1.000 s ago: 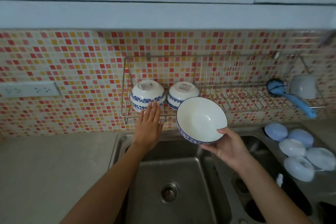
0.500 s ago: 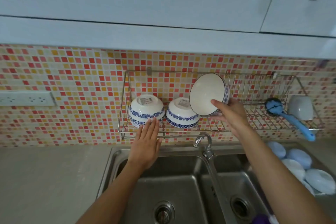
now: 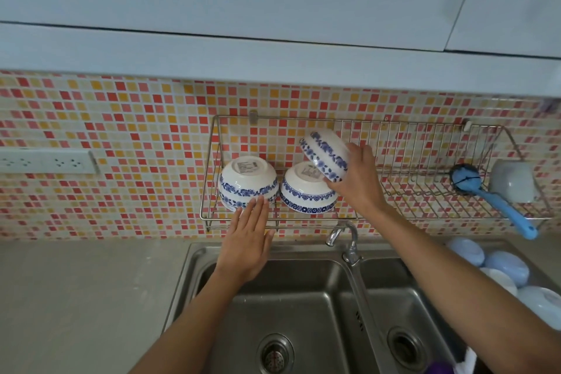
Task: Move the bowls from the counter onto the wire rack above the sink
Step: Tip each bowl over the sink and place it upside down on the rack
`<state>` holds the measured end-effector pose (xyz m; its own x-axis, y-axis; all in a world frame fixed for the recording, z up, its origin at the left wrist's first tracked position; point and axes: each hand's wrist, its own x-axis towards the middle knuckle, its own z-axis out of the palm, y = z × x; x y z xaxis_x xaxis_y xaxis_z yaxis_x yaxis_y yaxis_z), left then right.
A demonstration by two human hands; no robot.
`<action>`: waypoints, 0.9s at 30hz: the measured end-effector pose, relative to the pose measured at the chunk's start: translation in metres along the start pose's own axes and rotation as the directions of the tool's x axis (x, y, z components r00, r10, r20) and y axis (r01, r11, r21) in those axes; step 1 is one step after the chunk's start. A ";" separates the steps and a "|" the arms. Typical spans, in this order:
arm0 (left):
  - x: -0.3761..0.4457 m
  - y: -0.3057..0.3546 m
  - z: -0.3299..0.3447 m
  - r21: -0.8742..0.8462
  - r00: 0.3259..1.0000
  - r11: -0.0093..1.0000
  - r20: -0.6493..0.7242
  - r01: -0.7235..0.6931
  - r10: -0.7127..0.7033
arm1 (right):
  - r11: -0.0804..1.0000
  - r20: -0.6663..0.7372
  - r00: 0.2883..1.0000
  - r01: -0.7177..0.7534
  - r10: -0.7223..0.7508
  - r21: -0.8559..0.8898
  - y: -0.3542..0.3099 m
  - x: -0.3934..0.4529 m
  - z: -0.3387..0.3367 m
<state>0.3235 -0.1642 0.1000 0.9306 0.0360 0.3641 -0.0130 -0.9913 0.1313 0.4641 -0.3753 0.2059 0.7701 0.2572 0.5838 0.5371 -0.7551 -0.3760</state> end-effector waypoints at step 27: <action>0.000 0.005 -0.004 0.010 0.999 1.000 0.022 0.026 -0.027 | 0.841 0.389 0.888 0.394 -0.245 -0.371 0.005 0.008 0.012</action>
<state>0.3219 -0.1684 0.1045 0.9386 0.0595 0.3399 0.0152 -0.9912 0.1315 0.4772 -0.3701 0.1999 0.6860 0.6479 0.3310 0.6277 -0.7571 0.1810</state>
